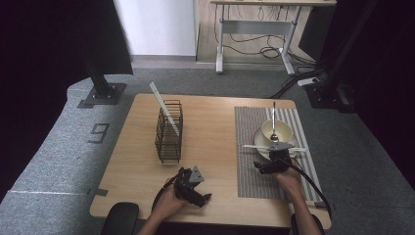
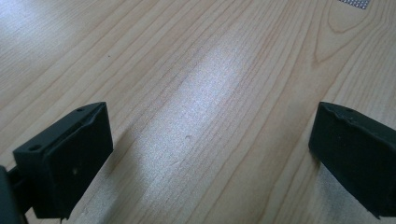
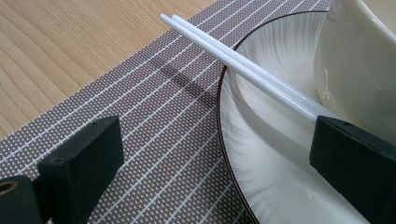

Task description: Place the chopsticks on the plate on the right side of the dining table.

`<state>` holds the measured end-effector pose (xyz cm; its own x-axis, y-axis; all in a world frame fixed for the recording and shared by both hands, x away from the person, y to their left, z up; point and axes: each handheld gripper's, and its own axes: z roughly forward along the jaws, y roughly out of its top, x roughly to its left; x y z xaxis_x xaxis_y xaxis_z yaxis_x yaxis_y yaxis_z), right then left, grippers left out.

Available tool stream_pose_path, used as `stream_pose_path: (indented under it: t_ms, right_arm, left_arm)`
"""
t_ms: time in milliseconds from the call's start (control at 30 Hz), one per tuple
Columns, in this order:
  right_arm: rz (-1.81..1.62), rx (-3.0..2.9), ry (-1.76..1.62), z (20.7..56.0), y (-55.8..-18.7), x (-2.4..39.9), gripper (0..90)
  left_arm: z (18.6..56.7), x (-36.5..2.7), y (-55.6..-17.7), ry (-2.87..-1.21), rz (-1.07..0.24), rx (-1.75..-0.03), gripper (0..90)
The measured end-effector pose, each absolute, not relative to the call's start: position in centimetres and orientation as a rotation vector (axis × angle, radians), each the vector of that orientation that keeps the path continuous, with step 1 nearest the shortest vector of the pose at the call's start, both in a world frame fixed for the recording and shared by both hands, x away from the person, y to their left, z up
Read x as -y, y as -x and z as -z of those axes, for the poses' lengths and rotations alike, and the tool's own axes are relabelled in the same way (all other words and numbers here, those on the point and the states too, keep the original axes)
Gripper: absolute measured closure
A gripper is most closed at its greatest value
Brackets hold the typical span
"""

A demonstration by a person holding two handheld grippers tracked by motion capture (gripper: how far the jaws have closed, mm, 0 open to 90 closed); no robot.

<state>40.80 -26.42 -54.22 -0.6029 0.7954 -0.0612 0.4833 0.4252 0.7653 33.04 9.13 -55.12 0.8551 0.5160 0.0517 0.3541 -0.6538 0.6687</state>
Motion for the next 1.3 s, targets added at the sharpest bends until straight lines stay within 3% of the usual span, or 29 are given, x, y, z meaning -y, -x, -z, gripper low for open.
stream_pose_path:
  t_ms: [267,733,1300]
  right_arm:
    - [-0.995,-2.241,-1.122,53.8,-40.6,27.5,2.3]
    - [-0.929,-2.024,-1.312,52.6,-39.8,33.8,6.9]
    - [-0.897,-1.877,-1.472,54.2,-40.4,37.8,11.3]
  left_arm:
    - [55.1,-9.1,-33.0,-2.349,-0.313,-0.626,0.0]
    - [55.1,-9.1,-33.0,-2.348,-0.311,-0.628,0.0]
    - [55.1,-9.1,-33.1,-2.349,-0.306,-0.627,0.0]
